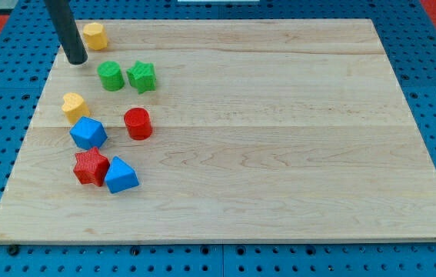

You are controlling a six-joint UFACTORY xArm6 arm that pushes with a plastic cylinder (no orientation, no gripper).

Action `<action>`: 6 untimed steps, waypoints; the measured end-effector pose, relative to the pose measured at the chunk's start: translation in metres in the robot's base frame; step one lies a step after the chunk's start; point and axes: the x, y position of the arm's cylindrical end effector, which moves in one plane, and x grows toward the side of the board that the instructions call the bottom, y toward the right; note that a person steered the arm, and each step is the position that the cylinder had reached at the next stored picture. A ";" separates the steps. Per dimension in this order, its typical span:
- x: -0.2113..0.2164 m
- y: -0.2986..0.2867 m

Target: Place the green circle diagonal to the yellow hexagon

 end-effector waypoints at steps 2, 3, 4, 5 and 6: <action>-0.065 0.012; -0.028 0.006; 0.040 0.014; 0.085 0.026; 0.068 0.057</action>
